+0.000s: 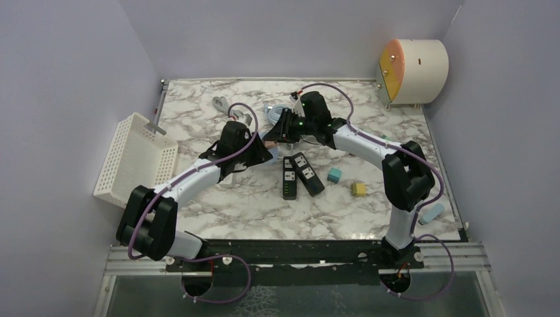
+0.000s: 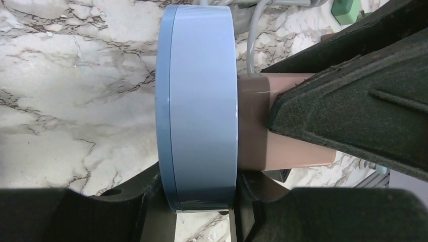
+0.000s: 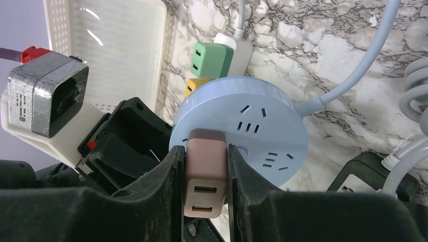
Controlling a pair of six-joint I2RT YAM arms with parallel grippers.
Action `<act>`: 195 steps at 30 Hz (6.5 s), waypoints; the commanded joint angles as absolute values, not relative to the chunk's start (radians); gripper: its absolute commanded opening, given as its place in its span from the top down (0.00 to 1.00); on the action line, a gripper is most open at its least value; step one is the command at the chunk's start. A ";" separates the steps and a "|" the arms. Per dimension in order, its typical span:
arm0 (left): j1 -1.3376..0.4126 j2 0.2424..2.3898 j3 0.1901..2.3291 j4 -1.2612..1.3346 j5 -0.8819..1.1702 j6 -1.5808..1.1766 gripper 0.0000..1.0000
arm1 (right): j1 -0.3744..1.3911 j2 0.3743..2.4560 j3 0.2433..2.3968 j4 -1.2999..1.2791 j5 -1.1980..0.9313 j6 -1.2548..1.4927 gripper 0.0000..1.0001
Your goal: Pull the plug off the socket
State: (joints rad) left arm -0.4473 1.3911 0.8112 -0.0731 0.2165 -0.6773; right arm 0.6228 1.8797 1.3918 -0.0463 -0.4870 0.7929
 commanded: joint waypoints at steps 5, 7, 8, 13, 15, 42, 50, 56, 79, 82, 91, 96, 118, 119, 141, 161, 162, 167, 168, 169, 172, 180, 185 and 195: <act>-0.456 1.345 0.806 -0.042 0.144 -0.725 1.00 | 0.636 1.809 1.459 -0.129 -0.524 0.752 0.99; -0.456 1.344 0.800 -0.054 0.125 -0.737 1.00 | 0.619 1.785 1.463 -0.143 -0.555 0.755 0.99; -0.456 1.344 0.796 -0.060 0.117 -0.745 1.00 | 0.600 1.774 1.461 -0.144 -0.584 0.763 0.99; -0.453 1.341 0.779 -0.077 0.091 -0.774 1.00 | 0.471 1.698 1.415 -0.082 -0.755 0.816 0.99; -0.450 1.346 0.776 -0.086 0.082 -0.784 1.00 | 0.423 1.678 1.409 -0.063 -0.847 0.835 0.99; -0.425 1.438 0.850 -0.080 0.225 -0.705 1.00 | -0.172 1.493 0.904 -0.439 -0.520 0.400 0.99; -0.425 1.421 0.833 -0.091 0.221 -0.696 1.00 | -0.172 1.625 0.932 -0.434 -0.409 0.382 0.97; -0.425 1.431 0.837 -0.084 0.235 -0.695 1.00 | -0.172 1.704 0.986 -0.445 -0.376 0.373 0.71; -0.425 1.549 0.881 -0.065 0.293 -0.668 0.25 | -0.021 1.341 1.016 -0.438 -0.041 0.379 0.00; -0.425 1.557 0.909 -0.121 0.266 -0.644 0.01 | -0.021 1.335 1.026 -0.442 -0.055 0.374 0.00; -0.425 1.505 1.027 -0.291 0.145 -0.564 0.01 | -0.008 1.308 1.039 -0.449 -0.093 0.383 0.00; -0.422 1.484 1.144 -0.453 0.003 -0.463 0.01 | 0.008 1.295 1.052 -0.460 -0.058 0.393 0.00; 0.075 1.190 0.898 -0.547 0.102 -0.333 0.01 | 0.777 1.828 1.648 -0.516 0.136 0.505 0.00; 0.094 1.186 0.877 -0.545 0.112 -0.333 0.01 | 0.799 1.884 1.721 -0.536 0.131 0.504 0.00; 0.219 1.101 0.720 -0.514 0.276 -0.389 0.01 | 0.947 2.596 2.449 -0.615 0.064 0.479 0.04; 0.219 0.987 0.740 -0.604 0.277 -0.421 0.01 | 0.971 2.630 2.392 -0.593 0.006 0.485 0.52; 0.219 0.994 0.742 -0.603 0.278 -0.422 0.01 | 0.970 2.621 2.382 -0.587 0.006 0.486 0.64; 0.219 1.018 0.742 -0.567 0.314 -0.433 0.01 | 0.969 2.511 2.286 -0.515 0.013 0.492 0.99; 0.218 1.019 0.732 -0.545 0.341 -0.438 0.01 | 0.967 2.476 2.252 -0.491 0.012 0.492 0.99; 0.219 1.018 0.720 -0.519 0.377 -0.441 0.01 | 0.964 2.439 2.214 -0.464 0.006 0.496 0.99; 0.218 1.003 0.682 -0.434 0.471 -0.461 0.01 | 0.935 2.317 2.053 -0.340 -0.052 0.530 0.99; 0.140 1.012 0.640 -0.260 0.603 -0.531 0.01 | 0.832 2.083 1.789 -0.120 -0.220 0.612 0.99; -0.059 1.039 0.640 -0.160 0.523 -0.606 0.01 | 0.802 2.016 1.715 -0.080 -0.231 0.643 0.99; -0.225 1.142 0.643 -0.044 0.396 -0.696 0.01 | 0.795 1.951 1.664 -0.054 -0.262 0.673 0.99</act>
